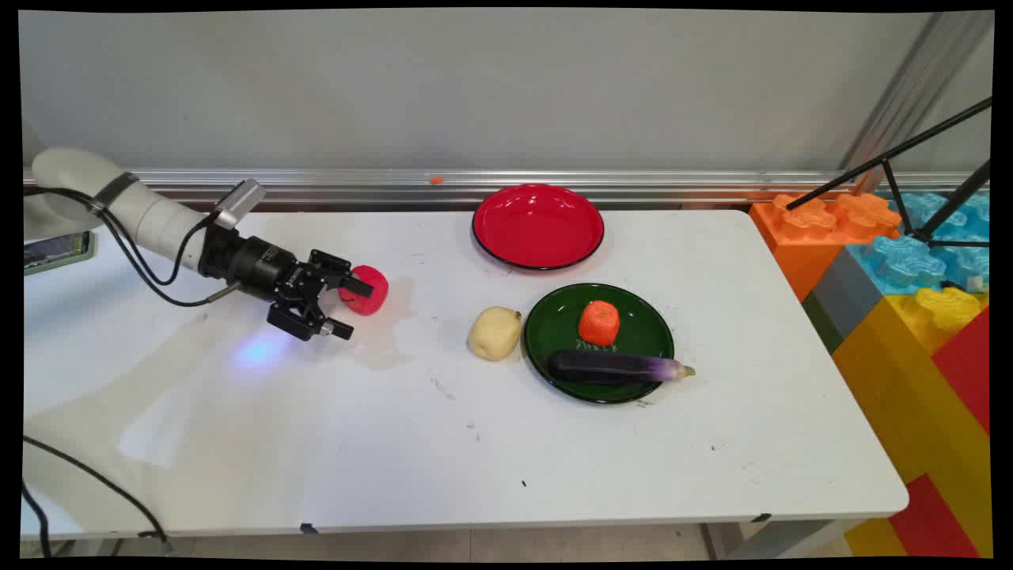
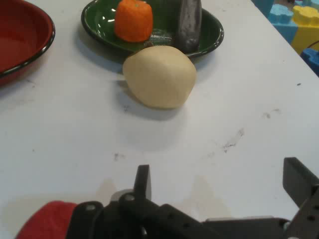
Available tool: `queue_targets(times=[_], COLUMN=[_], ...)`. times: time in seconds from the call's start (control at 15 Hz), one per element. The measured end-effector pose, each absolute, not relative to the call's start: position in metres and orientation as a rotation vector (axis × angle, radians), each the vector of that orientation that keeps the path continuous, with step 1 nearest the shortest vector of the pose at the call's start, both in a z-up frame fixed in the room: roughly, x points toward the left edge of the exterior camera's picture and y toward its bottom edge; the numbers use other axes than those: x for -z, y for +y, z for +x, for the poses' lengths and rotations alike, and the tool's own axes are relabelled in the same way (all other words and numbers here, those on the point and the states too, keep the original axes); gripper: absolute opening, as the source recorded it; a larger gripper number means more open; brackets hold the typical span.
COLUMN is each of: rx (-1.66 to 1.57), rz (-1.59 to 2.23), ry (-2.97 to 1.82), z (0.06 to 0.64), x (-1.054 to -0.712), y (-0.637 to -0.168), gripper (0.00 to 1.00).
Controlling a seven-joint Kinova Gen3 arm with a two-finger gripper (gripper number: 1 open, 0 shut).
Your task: Pick up the mandarin from the green plate
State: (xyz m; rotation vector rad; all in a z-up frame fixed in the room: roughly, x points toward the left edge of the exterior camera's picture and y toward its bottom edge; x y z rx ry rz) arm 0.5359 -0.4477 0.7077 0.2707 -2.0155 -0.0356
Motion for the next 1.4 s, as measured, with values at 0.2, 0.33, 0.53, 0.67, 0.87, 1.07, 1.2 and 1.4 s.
queue_targets(times=[0.2, 0.33, 0.53, 0.67, 0.87, 1.07, 1.2, 1.4], rx=[0.012, 0.001, -0.017, -0.024, -0.028, -0.027, -0.025, -0.018], rz=[0.224, 0.202, 0.165, 0.151, 0.136, 0.126, 0.116, 0.108], ry=[-2.007, -1.998, -1.974, -1.96, -1.941, -1.922, -1.906, -1.89], z=[0.531, 0.526, 0.513, 0.505, 0.491, 0.472, 0.453, 0.43], x=[-0.712, -0.717, -0.727, -0.733, -0.74, -0.746, -0.75, -0.751], y=[-0.454, -0.459, -0.469, -0.474, -0.482, -0.492, -0.5, -0.51], gripper=[1.0, 1.0, 1.0, 1.0, 1.0, 1.0, 1.0, 1.0])
